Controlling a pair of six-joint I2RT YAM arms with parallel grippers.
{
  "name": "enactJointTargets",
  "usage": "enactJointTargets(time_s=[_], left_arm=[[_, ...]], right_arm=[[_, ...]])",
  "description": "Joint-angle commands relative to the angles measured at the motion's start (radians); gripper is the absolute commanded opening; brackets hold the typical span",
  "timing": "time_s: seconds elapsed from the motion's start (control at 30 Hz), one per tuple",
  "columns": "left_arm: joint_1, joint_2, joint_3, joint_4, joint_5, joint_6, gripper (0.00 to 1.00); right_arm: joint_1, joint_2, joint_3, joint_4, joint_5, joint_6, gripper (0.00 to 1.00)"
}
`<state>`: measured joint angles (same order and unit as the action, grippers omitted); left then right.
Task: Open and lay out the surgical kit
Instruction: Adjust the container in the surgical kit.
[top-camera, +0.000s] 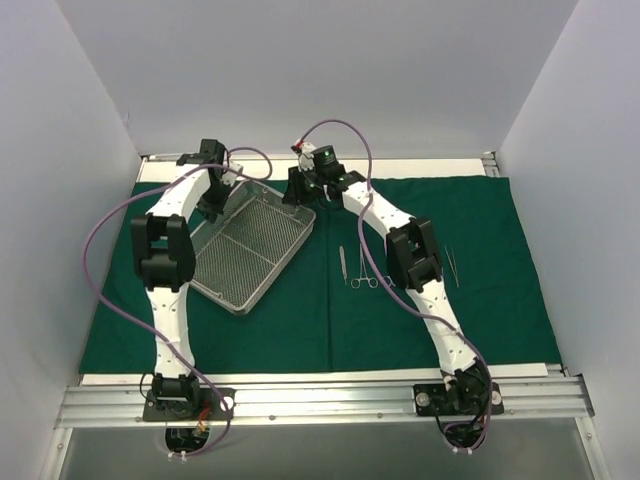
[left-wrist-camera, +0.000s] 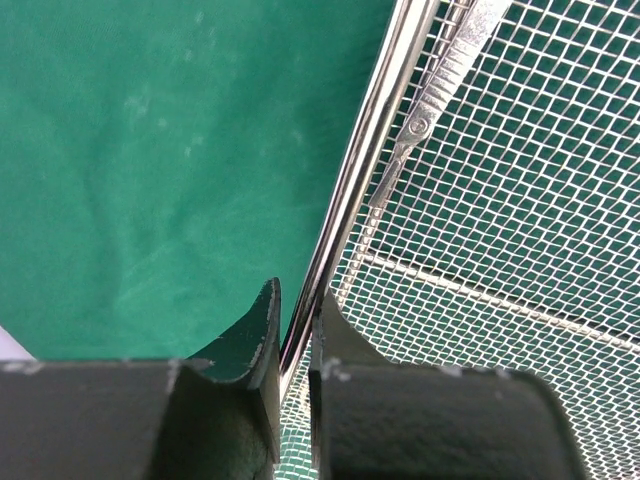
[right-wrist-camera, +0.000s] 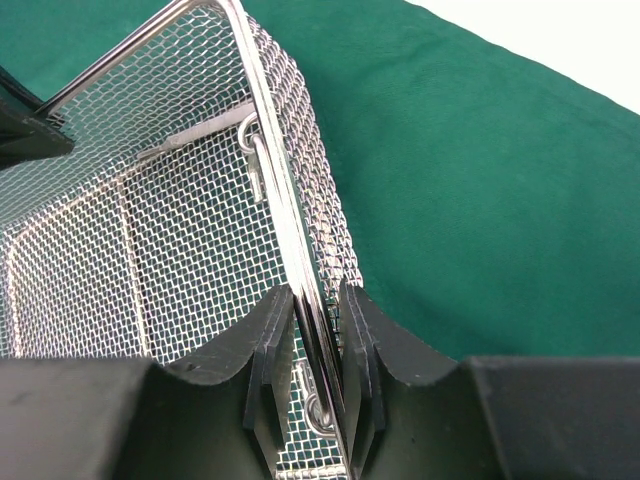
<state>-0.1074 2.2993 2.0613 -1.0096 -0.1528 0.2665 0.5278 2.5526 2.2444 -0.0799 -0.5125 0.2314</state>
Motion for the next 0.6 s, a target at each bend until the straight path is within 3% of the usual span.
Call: enactJointTargets(time_s=[0.0,0.13,0.2,0.27,0.3,0.33,0.37,0.4,0.43,0.5,0.57], left_arm=[[0.044,-0.226,-0.068,0.339,-0.071,-0.231,0.02],[0.052,-0.398,-0.251,0.509,-0.085,-0.254,0.02],[0.066,-0.391,-0.235,0.554,-0.061,-0.254,0.02],[0.087,-0.330,-0.121,0.444,-0.033,-0.299,0.02],[0.087,-0.310,-0.084,0.336,-0.046,-0.321,0.02],[0.092,-0.328,-0.125,0.341,-0.053,-0.326,0.02],[0.100,-0.390,-0.186,0.382,-0.021,-0.320,0.02],[0.103,-0.412,-0.240,0.479,-0.007,-0.319,0.02],[0.129,-0.417,-0.277,0.505,0.002,-0.325,0.02],[0.149,-0.342,-0.189,0.392,0.050,-0.357,0.02],[0.149,-0.286,-0.104,0.316,0.074,-0.352,0.02]], right_arm=[[0.067,-0.097,0.026,-0.073,-0.064,0.023,0.00],[0.103,-0.176,-0.060,-0.031,-0.018,-0.015,0.00],[0.101,-0.116,0.035,-0.062,-0.035,0.032,0.00],[0.104,-0.051,0.148,-0.128,-0.049,0.046,0.00],[0.109,-0.113,0.120,-0.144,-0.037,0.011,0.00],[0.119,-0.176,0.037,-0.082,-0.020,0.008,0.00],[0.121,-0.228,-0.162,-0.005,0.003,0.023,0.00],[0.115,-0.265,-0.217,0.125,0.021,0.070,0.00],[0.109,-0.255,-0.218,0.127,0.014,0.086,0.00],[0.084,-0.182,-0.067,-0.017,-0.051,0.106,0.00],[0.099,-0.153,-0.045,-0.072,-0.063,0.074,0.00]])
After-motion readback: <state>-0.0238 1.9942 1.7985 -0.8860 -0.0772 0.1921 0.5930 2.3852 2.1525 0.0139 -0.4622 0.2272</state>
